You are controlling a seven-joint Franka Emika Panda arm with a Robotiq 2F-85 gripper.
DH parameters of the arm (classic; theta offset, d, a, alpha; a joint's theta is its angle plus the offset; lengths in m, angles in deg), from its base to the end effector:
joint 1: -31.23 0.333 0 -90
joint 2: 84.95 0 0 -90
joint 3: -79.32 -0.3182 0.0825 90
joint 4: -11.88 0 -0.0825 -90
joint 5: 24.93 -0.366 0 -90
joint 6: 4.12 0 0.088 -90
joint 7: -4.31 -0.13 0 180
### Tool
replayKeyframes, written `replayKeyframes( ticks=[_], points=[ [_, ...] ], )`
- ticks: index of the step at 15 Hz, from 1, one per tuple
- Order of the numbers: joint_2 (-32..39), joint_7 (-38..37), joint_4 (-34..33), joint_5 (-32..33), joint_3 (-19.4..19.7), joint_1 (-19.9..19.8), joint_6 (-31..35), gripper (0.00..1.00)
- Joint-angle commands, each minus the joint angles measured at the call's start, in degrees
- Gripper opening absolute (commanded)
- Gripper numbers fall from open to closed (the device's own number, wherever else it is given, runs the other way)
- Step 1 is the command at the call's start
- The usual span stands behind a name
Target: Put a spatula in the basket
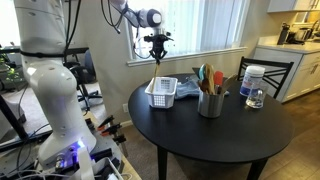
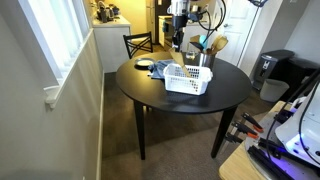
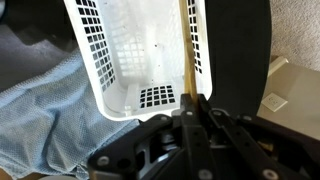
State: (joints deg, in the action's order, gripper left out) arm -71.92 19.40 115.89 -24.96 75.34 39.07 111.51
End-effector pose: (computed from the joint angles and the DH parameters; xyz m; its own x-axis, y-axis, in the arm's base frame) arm 0.5880 0.1209 0.3997 0.8923 0.4511 -0.0191 0.4507 -0.8924 -0.0218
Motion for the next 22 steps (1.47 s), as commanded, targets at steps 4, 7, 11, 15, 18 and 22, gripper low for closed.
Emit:
replayKeyframes(
  ticks=[4, 7, 11, 15, 18, 22],
  points=[
    [-7.51, -1.54, 7.66, 1.44, -0.17, -1.95, 1.31, 0.58],
    [-9.47, -1.49, 8.0, 1.86, 0.82, -3.14, 0.49, 0.77],
    [-8.17, -0.11, 5.48, 1.31, 1.29, -4.07, -0.04, 0.77],
    [-8.91, -0.1, 5.91, 1.44, 1.57, -4.42, -0.07, 0.9],
    [-8.91, -0.1, 6.05, 1.45, 1.52, -4.39, -0.07, 0.9],
    [-8.91, -0.1, 6.08, 1.45, 1.52, -4.39, -0.07, 0.9]
  ],
)
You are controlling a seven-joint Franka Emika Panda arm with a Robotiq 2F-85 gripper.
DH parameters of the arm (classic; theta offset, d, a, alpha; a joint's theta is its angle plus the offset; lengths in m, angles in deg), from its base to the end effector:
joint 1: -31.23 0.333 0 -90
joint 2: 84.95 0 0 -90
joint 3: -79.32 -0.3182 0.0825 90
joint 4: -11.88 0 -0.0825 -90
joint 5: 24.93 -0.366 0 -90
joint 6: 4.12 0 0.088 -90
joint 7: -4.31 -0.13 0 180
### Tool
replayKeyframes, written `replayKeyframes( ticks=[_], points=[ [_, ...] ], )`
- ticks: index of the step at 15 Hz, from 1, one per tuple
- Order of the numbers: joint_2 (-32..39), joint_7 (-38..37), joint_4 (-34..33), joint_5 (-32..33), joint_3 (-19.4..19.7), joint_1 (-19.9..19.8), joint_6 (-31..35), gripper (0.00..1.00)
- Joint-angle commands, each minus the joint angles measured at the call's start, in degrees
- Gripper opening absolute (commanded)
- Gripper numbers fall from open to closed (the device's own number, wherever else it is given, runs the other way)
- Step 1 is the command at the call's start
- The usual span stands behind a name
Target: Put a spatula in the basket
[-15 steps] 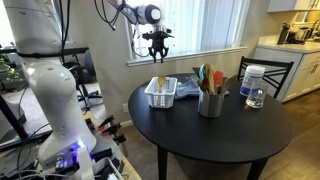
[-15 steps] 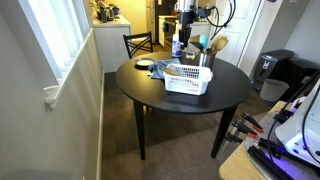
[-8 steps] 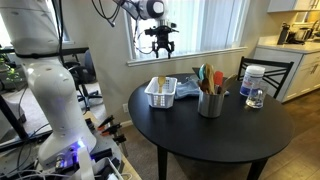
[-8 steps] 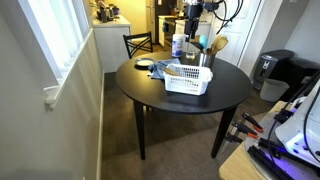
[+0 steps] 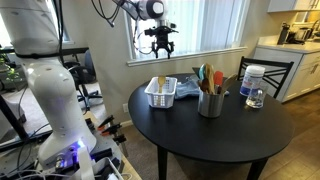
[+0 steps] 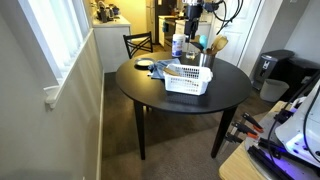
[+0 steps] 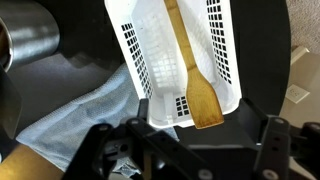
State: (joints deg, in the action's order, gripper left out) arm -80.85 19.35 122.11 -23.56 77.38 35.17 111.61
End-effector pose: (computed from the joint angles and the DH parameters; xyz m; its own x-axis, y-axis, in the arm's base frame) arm 0.5609 0.0556 0.4411 0.9302 0.3665 0.0185 0.3661 -0.9303 0.0250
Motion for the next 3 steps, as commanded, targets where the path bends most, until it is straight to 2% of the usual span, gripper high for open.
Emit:
replayKeyframes(
  ticks=[1, 3],
  points=[
    [0.02, -0.06, -0.14, 0.05, -0.52, -0.49, -0.17, 0.9],
    [0.02, -0.06, -0.14, 0.05, -0.52, -0.49, -0.17, 0.9]
  ],
)
